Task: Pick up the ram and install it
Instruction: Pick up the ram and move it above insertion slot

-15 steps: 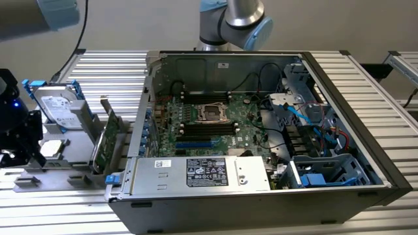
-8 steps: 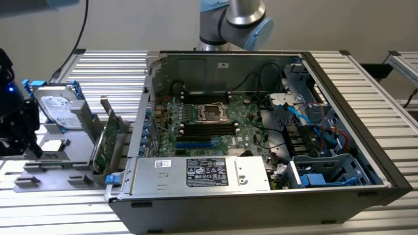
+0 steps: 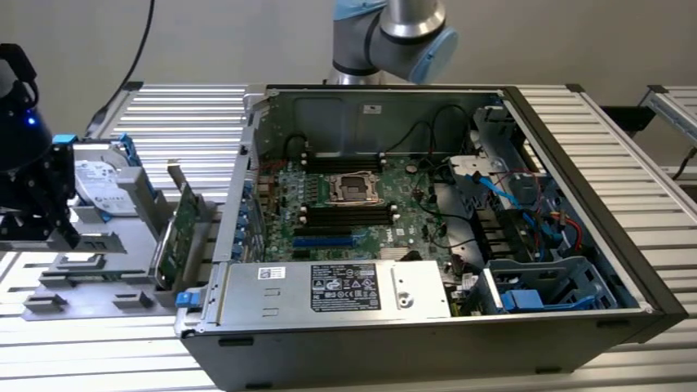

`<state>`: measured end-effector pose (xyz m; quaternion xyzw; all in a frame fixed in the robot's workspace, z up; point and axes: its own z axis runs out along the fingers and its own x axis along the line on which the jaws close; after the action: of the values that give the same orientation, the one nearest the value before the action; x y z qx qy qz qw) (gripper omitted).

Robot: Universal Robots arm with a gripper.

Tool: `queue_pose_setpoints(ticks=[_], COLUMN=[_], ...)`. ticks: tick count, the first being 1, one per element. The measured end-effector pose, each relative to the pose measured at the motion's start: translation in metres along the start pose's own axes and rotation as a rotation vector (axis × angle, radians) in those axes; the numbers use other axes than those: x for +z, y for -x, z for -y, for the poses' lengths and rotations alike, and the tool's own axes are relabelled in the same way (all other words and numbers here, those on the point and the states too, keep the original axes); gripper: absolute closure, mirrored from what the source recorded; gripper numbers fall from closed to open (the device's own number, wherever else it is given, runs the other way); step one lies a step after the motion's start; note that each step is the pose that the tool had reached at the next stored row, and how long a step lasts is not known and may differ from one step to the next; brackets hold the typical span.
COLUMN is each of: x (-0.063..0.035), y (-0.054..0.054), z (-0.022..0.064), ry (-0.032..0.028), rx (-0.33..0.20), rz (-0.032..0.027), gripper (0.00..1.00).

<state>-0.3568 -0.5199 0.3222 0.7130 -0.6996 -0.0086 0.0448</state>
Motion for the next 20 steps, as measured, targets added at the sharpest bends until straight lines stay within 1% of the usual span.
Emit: queue_pose_setpoints(ticks=[3,7,10,13,17,20], x=[-0.0070,-0.0129,-0.0173,-0.0257,-0.0396,-0.0452], y=[-0.001,-0.001,-0.001,-0.001,-0.001,0.001], z=[0.0123,0.0297,0.0402,0.0477,0.0544,0.0587], ry=[0.0011,0.0012,0.0012,0.0013,0.0010,0.0004], rx=[0.000,-0.001,-0.001,-0.002,-0.005,-0.007], rz=[0.0000,0.0000,-0.0001,-0.0004,-0.0004,-0.0003], gripper=[0.86,0.86,0.86,0.86,0.86,0.86])
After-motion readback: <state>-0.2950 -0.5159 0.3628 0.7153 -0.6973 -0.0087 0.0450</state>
